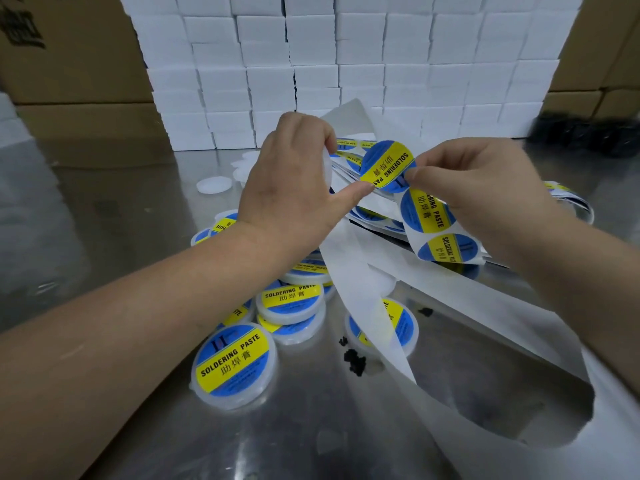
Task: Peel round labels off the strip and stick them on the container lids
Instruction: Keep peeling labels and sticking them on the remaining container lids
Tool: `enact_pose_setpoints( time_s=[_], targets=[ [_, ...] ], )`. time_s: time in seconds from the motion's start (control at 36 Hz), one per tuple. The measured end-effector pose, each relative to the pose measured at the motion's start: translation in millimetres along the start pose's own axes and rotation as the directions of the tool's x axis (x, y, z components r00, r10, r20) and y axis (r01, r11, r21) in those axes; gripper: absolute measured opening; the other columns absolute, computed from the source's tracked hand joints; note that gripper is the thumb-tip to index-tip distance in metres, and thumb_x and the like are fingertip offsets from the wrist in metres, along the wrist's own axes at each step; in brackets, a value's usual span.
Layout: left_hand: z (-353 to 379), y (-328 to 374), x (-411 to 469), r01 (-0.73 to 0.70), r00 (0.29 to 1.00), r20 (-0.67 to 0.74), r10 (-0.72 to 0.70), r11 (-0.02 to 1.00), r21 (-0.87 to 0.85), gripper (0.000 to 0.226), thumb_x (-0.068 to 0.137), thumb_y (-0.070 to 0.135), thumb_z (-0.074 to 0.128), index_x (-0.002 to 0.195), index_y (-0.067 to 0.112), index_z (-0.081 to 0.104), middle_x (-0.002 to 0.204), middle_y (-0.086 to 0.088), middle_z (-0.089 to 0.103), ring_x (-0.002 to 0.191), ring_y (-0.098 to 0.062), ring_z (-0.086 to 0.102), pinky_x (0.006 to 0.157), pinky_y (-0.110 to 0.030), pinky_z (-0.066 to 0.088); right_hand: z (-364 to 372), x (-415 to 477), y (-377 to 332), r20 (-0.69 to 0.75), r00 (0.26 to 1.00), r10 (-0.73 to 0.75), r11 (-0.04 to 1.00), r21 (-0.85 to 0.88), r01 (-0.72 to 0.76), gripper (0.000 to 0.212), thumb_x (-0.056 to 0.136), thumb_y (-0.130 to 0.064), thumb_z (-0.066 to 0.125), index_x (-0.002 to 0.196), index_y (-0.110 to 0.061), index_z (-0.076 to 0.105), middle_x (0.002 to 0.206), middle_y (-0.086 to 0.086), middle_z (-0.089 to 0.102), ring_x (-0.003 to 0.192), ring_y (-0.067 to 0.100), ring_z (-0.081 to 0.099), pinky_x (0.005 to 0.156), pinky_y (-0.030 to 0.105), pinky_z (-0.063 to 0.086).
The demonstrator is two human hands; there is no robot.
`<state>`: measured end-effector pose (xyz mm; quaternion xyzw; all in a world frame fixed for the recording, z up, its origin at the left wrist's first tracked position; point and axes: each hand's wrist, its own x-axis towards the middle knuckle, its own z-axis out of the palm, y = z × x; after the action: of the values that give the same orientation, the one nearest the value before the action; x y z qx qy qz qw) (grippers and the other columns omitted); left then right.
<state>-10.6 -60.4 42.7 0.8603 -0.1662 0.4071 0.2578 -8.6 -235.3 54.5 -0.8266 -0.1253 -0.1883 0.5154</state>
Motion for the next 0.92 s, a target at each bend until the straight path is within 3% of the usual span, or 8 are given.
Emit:
enact_pose_setpoints(
  time_s=[0.17, 0.31, 0.42, 0.47, 0.53, 0.67, 0.81, 0.92],
  targets=[
    [9, -9, 2, 0.048, 0.999, 0.019, -0.048, 0.998, -0.028, 0.037, 0.080, 0.029, 0.067, 0.106, 0.016, 0.046, 0.104, 0.007, 0.032, 0.086, -0.005, 0.033, 0.066, -0.014, 0.022, 3, -1, 2, -0.021, 1.000, -0.016, 1.000, -0.002, 0.016, 0.020, 0.081, -0.025, 0.064, 0.061, -0.028, 0.066, 0.054, -0.010, 0.060, 0.047, -0.001, 0.050, 0.045, 0.012, 0.043],
    [11, -18, 6, 0.213, 0.976, -0.010, -0.218, 0.961, -0.178, 0.030, 0.092, 0.021, 0.049, 0.121, 0.014, 0.043, 0.115, 0.005, 0.041, 0.092, -0.008, 0.043, 0.075, -0.021, 0.033, -4, 2, -1, -0.065, 0.998, 0.014, 0.994, 0.105, -0.007, 0.020, 0.082, -0.020, 0.061, 0.063, -0.025, 0.065, 0.061, -0.008, 0.066, 0.063, 0.014, 0.060, 0.064, 0.035, 0.054],
    [4, -11, 10, 0.304, 0.936, -0.024, -0.351, 0.842, -0.445, 0.025, 0.097, 0.028, 0.043, 0.121, 0.022, 0.046, 0.106, 0.014, 0.050, 0.090, -0.007, 0.049, 0.080, -0.015, 0.040, -3, 1, -2, 0.003, 1.000, -0.007, 0.993, 0.115, 0.006, 0.024, 0.081, -0.020, 0.063, 0.059, -0.028, 0.067, 0.059, -0.011, 0.065, 0.056, 0.006, 0.057, 0.055, 0.025, 0.050],
    [0, -6, 11, 0.319, 0.928, 0.047, -0.370, 0.722, -0.615, 0.019, 0.097, 0.028, 0.044, 0.116, 0.028, 0.048, 0.109, 0.008, 0.056, 0.089, -0.009, 0.060, 0.084, -0.021, 0.048, -1, -1, -2, 0.094, 0.995, -0.013, 0.993, 0.122, 0.001, 0.024, 0.080, -0.019, 0.065, 0.058, -0.028, 0.068, 0.058, -0.010, 0.065, 0.053, 0.005, 0.056, 0.051, 0.018, 0.048],
    [-1, -2, 10, 0.354, 0.924, 0.166, -0.345, 0.607, -0.711, 0.017, 0.097, 0.026, 0.045, 0.112, 0.033, 0.049, 0.105, 0.003, 0.060, 0.075, -0.006, 0.066, 0.070, -0.027, 0.056, 1, -2, -2, 0.171, 0.985, -0.024, 0.995, 0.102, 0.006, 0.020, 0.078, -0.020, 0.066, 0.060, -0.028, 0.069, 0.064, -0.002, 0.067, 0.060, 0.010, 0.056, 0.061, 0.024, 0.048],
    [0, 2, 12, 0.486, 0.870, 0.385, -0.307, 0.410, -0.772, 0.024, 0.096, 0.013, 0.046, 0.102, 0.033, 0.057, 0.107, -0.004, 0.066, 0.097, -0.016, 0.064, 0.072, -0.034, 0.058, 2, -7, -3, 0.240, 0.969, -0.059, 0.998, 0.038, 0.051, 0.015, 0.076, -0.027, 0.067, 0.065, -0.038, 0.070, 0.080, 0.005, 0.069, 0.061, 0.008, 0.056, 0.067, 0.028, 0.048],
    [-3, 2, 13, 0.529, 0.846, 0.467, -0.256, 0.297, -0.795, 0.025, 0.098, 0.009, 0.038, 0.097, 0.025, 0.057, 0.085, 0.003, 0.072, 0.080, -0.017, 0.067, 0.070, -0.037, 0.058, 1, -8, -5, 0.273, 0.960, -0.069, 0.997, 0.045, 0.059, 0.018, 0.076, -0.026, 0.067, 0.066, -0.040, 0.070, 0.076, -0.002, 0.070, 0.060, 0.005, 0.059, 0.062, 0.024, 0.052],
    [-4, 4, 12, 0.569, 0.817, 0.531, -0.225, 0.170, -0.804, 0.029, 0.096, 0.010, 0.030, 0.094, 0.018, 0.057, 0.084, -0.006, 0.071, 0.078, -0.022, 0.067, 0.068, -0.041, 0.057, 1, -8, -5, 0.281, 0.955, -0.092, 0.992, 0.105, 0.065, 0.030, 0.079, -0.019, 0.066, 0.063, -0.043, 0.070, 0.063, -0.014, 0.068, 0.059, -0.001, 0.060, 0.062, 0.018, 0.052]
  ],
)
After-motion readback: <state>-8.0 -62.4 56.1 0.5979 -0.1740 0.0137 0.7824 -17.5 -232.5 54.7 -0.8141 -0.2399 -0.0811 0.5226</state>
